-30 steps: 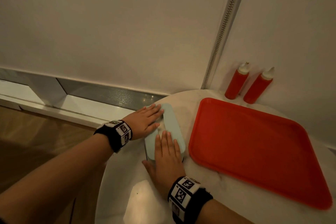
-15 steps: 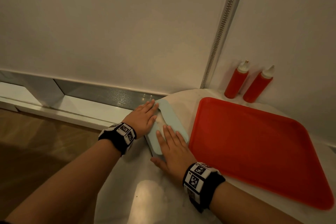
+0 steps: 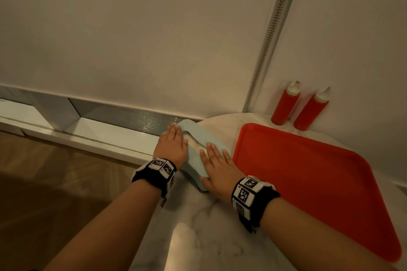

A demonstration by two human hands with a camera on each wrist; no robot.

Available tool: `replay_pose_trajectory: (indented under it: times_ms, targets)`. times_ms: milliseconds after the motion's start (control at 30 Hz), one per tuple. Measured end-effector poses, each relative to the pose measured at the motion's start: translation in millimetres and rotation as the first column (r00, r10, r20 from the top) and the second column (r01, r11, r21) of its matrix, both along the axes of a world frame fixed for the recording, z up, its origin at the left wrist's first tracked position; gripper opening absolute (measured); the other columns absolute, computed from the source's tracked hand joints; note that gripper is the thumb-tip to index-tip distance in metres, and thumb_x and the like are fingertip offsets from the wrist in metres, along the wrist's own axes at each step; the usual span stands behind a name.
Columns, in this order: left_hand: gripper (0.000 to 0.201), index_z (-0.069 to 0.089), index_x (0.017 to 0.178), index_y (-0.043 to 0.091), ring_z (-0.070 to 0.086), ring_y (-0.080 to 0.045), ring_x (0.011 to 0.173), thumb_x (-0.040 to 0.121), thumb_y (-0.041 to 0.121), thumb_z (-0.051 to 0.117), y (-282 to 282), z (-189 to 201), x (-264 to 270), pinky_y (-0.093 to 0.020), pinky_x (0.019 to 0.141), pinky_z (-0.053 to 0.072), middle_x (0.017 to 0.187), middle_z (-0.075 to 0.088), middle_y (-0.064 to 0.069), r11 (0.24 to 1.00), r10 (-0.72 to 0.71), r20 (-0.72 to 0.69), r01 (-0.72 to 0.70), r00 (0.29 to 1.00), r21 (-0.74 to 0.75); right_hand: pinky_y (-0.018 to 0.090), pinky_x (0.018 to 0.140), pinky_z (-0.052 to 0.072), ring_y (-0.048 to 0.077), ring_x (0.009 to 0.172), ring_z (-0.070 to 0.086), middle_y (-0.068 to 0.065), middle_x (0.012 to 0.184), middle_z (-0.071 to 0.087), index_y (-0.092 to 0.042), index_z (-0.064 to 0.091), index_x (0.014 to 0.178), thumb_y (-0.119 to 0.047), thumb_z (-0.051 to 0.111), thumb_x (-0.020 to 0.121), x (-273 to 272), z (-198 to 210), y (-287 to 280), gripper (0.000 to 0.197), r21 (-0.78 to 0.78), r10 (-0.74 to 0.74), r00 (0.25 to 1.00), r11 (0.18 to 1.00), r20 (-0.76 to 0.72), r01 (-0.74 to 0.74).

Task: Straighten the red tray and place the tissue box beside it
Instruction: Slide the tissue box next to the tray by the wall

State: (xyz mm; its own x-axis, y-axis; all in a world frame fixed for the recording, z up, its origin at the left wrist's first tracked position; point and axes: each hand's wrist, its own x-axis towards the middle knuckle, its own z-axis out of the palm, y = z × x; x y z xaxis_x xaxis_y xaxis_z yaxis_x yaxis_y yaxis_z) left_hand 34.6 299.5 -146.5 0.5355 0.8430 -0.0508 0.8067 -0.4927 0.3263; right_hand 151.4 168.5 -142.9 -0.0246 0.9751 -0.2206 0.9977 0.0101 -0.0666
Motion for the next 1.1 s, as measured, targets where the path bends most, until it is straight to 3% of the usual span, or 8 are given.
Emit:
replay_pose_trajectory:
  times_ms: [100,267,400,500,600,733,933,1100]
  targets:
    - [0.058,0.006,0.145,0.002,0.003,-0.024,0.146,0.097,0.031,0.020,-4.7,0.1,6.0,-0.035,0.120,0.003,0.157,0.003,-0.016,0.997,0.077,-0.008,-0.077,0.997,-0.014,0.037,0.112,-0.008,0.024,0.140,-0.016,0.016,0.153,-0.017,-0.008,-0.013,0.143,-0.040,0.020,0.095,13.0,11.4,1.3,0.066,-0.069,-0.017,1.000,0.997,-0.010,0.016]
    - [0.058,0.003,0.145,0.002,0.000,-0.024,0.146,0.098,0.032,0.017,-11.5,2.2,9.4,-0.036,0.119,0.001,0.157,0.001,-0.015,0.994,0.097,0.014,-0.097,0.995,-0.050,0.031,0.111,-0.005,0.024,0.141,-0.015,0.017,0.153,-0.019,-0.007,-0.013,0.142,-0.030,0.028,0.098,36.7,20.6,7.1,0.065,-0.118,-0.037,0.997,0.993,-0.071,0.028]
    - [0.062,0.005,0.147,0.010,0.000,-0.019,0.146,0.096,0.044,0.012,-4.1,-3.2,-6.7,-0.034,0.119,0.000,0.158,0.001,-0.008,0.995,-0.094,-0.010,0.093,0.996,-0.026,0.028,0.110,-0.007,0.024,0.141,-0.014,0.016,0.153,-0.017,-0.005,-0.012,0.142,-0.025,0.029,0.098,36.6,20.9,7.7,0.063,-0.095,-0.091,0.991,0.992,-0.103,0.081]
    - [0.095,0.005,0.147,0.015,0.002,-0.017,0.146,0.073,0.072,-0.014,5.4,-10.6,-26.0,-0.030,0.117,0.001,0.158,0.003,-0.004,0.960,-0.273,-0.062,0.276,0.960,0.052,0.030,0.111,-0.007,0.023,0.141,-0.014,0.014,0.154,-0.017,-0.005,-0.012,0.143,-0.023,0.027,0.098,25.8,16.4,4.3,0.062,-0.059,-0.167,0.978,0.985,-0.126,0.161]
    - [0.105,0.004,0.147,0.016,0.003,-0.018,0.146,0.063,0.072,-0.027,10.4,-14.9,-35.1,-0.027,0.114,-0.001,0.158,0.004,-0.004,0.926,-0.352,-0.118,0.364,0.928,0.103,0.033,0.112,-0.006,0.023,0.141,-0.013,0.014,0.154,-0.014,-0.004,-0.011,0.143,-0.023,0.027,0.097,9.0,5.3,-0.2,0.062,0.026,-0.251,0.959,0.966,-0.128,0.256]
    - [0.102,0.007,0.147,0.016,0.007,-0.019,0.146,0.067,0.071,-0.024,3.8,-16.7,-34.2,-0.031,0.116,0.004,0.158,0.008,-0.005,0.933,-0.333,-0.081,0.340,0.940,0.116,0.036,0.114,-0.006,0.026,0.141,-0.012,0.016,0.154,-0.013,-0.005,-0.011,0.142,-0.035,0.029,0.097,-20.1,-6.2,-4.8,0.068,0.129,-0.333,0.929,0.926,-0.164,0.355]
    - [0.097,0.010,0.146,0.013,0.007,-0.018,0.146,0.073,0.072,-0.012,-8.0,-19.3,-28.1,-0.029,0.114,0.001,0.158,0.007,-0.005,0.957,-0.272,-0.002,0.271,0.962,0.104,0.036,0.112,-0.011,0.027,0.141,-0.014,0.017,0.154,-0.014,-0.006,-0.012,0.142,-0.042,0.033,0.095,-25.3,-14.3,-5.3,0.075,0.194,-0.322,0.928,0.914,-0.185,0.356]
    - [0.083,0.014,0.146,0.011,0.010,-0.020,0.146,0.079,0.058,0.000,-6.6,-21.8,-20.4,-0.030,0.115,0.003,0.158,0.011,-0.007,0.966,-0.233,0.019,0.229,0.972,0.122,0.037,0.110,-0.011,0.028,0.142,-0.006,0.018,0.154,-0.004,-0.005,-0.003,0.144,-0.053,0.020,0.089,-9.5,-19.2,0.3,0.076,0.227,-0.245,0.951,0.932,-0.187,0.284]
